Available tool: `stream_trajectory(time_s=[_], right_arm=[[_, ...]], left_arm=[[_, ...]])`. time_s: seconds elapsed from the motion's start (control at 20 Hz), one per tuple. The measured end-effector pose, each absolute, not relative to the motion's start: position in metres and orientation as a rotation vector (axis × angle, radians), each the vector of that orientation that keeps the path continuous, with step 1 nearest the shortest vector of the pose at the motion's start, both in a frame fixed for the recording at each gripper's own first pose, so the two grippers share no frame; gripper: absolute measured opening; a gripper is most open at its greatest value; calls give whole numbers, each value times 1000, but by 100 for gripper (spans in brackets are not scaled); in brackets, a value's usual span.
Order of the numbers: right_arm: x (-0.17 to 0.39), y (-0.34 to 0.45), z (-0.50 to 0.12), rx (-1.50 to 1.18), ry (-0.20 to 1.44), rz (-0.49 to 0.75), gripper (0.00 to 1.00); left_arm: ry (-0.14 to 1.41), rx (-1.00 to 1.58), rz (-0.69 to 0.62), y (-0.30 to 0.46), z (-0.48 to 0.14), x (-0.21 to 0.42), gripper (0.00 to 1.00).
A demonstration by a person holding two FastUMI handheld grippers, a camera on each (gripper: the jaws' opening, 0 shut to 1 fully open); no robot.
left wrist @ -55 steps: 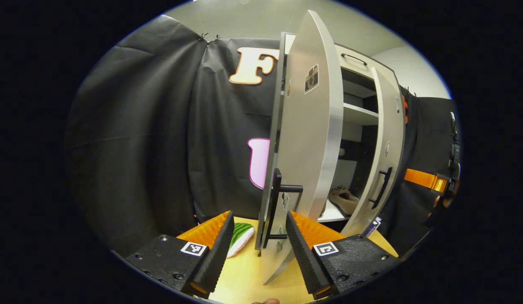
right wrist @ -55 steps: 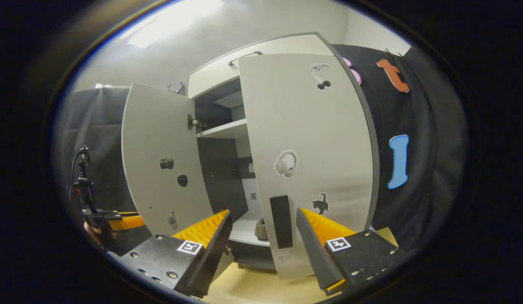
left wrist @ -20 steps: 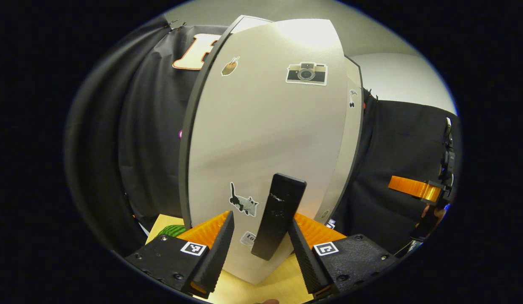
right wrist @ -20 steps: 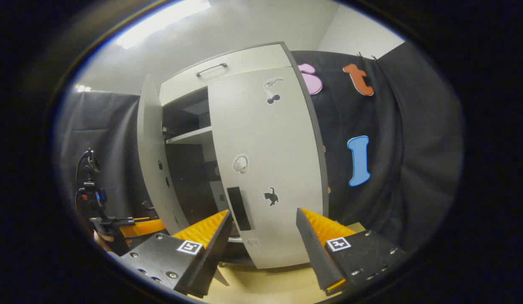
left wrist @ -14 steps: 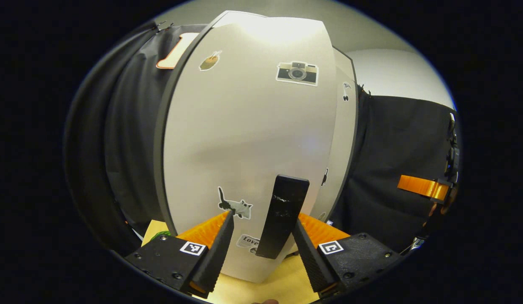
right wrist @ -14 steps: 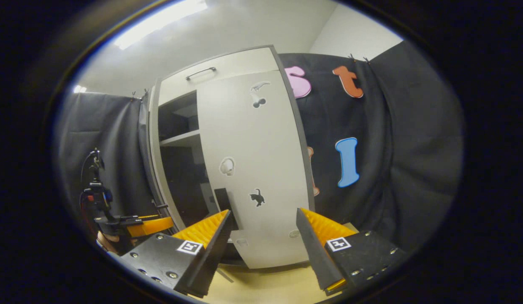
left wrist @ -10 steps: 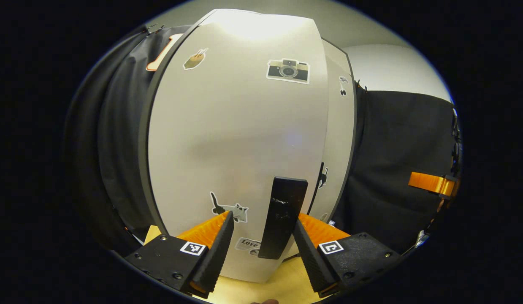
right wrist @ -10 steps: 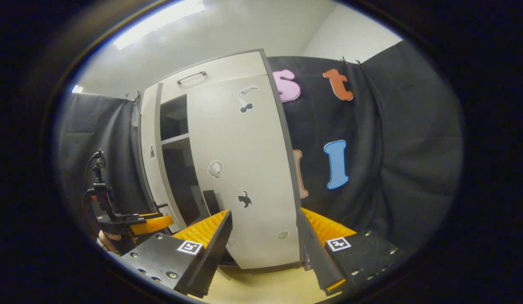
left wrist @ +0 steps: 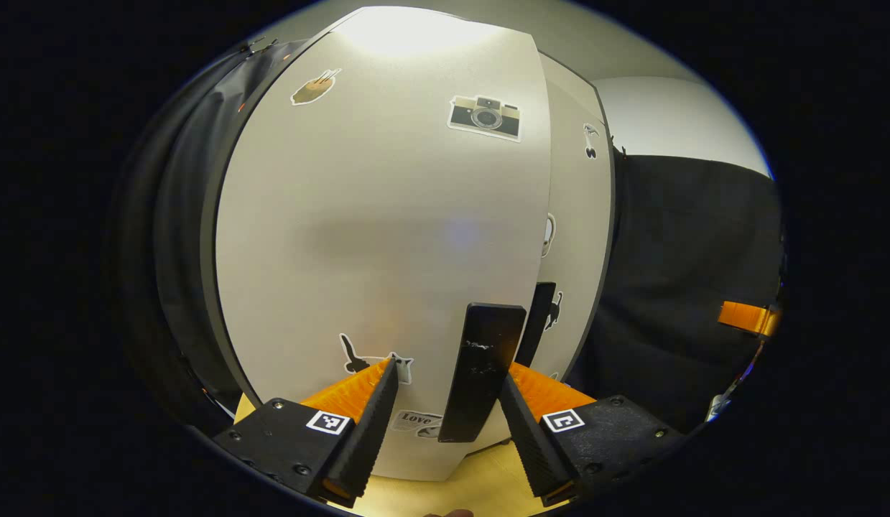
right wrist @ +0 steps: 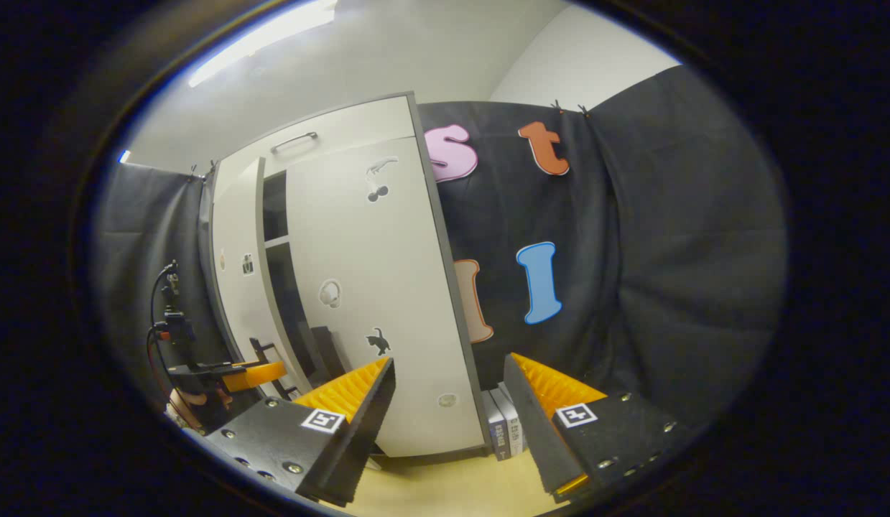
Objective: Grab one shoe with the right hand and put it into the shoe cabinet, grab the other shoe with the left hand and put it into the shoe cabinet; then close the right door with the right hand and the left door with the left hand.
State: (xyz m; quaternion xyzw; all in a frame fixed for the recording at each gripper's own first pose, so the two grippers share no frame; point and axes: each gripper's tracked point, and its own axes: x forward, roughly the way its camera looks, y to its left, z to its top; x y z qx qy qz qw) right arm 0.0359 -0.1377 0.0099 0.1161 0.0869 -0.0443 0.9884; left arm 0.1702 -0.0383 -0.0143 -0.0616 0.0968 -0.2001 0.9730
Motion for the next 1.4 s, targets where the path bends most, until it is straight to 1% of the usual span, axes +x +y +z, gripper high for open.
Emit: stream_trajectory(time_s=[0.05,0.1,0.25,0.3,0.35,0.5,0.55,0.6,1.4], right_arm=[[36,-140,10,233,173,-92,91],[36,-141,9,233,173,-95,86],[37,-146,7,232,174,-97,86],[38,-146,6,232,176,-97,91],[39,-147,5,233,178,-97,91],[40,-149,1,238,183,-98,91],[40,-151,-1,239,185,-100,86],[40,-152,-2,240,187,-102,91],[48,-163,-10,243,201,-116,91]], left_arm=[[196,-124,-400,-39,-15,171,83],[194,-121,-396,-40,-15,173,82],[190,-111,-391,-43,-17,179,83],[190,-110,-390,-43,-17,180,84],[188,-110,-388,-44,-18,181,84],[188,-102,-381,-47,-18,184,84],[187,-100,-379,-47,-19,184,84],[189,-101,-378,-48,-19,185,85],[203,-113,-363,-52,-25,182,82]])
